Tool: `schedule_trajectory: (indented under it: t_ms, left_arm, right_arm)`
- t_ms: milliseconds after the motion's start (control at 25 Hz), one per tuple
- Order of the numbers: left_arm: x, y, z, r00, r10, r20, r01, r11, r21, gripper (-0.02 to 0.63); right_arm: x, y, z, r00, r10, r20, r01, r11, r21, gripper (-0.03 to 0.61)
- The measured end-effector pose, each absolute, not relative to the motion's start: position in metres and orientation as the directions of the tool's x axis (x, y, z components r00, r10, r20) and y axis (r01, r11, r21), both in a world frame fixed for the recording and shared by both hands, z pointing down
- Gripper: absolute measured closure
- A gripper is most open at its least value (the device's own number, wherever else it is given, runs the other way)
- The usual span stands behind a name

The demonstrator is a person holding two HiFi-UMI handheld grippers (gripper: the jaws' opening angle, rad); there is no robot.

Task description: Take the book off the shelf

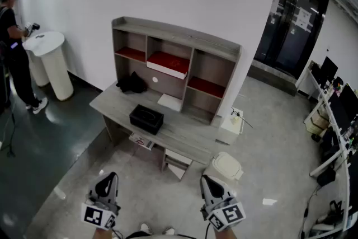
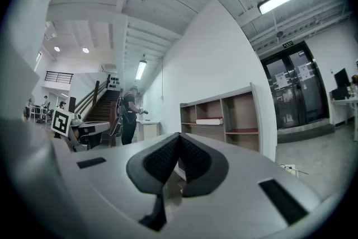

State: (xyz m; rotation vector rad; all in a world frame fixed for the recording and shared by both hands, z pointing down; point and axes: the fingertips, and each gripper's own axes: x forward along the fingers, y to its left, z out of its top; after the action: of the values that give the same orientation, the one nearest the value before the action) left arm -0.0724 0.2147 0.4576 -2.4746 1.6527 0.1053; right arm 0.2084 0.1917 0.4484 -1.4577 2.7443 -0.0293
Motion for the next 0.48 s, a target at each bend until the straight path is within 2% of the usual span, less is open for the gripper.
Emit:
schedule_trajectory:
  t_ms: [120, 480]
  left_arm:
    - [-0.068, 0.222, 0.458, 0.381, -0.910, -0.164, -0.924, -0.368, -0.106, 0.592]
    - [-0.054, 0.236, 0.477, 0.356, -0.930, -0.091, -0.932, -0.346, -0.110, 0.592]
  right_arm:
    - [0.213, 0.198, 0.453, -0.562, -0.827, -0.023, -0.826, 0.562, -0.037, 0.557]
    - [0.215, 0.208, 0.484, -0.636, -0.771, -0.001, -0.764, 0.630, -0.140, 0.557]
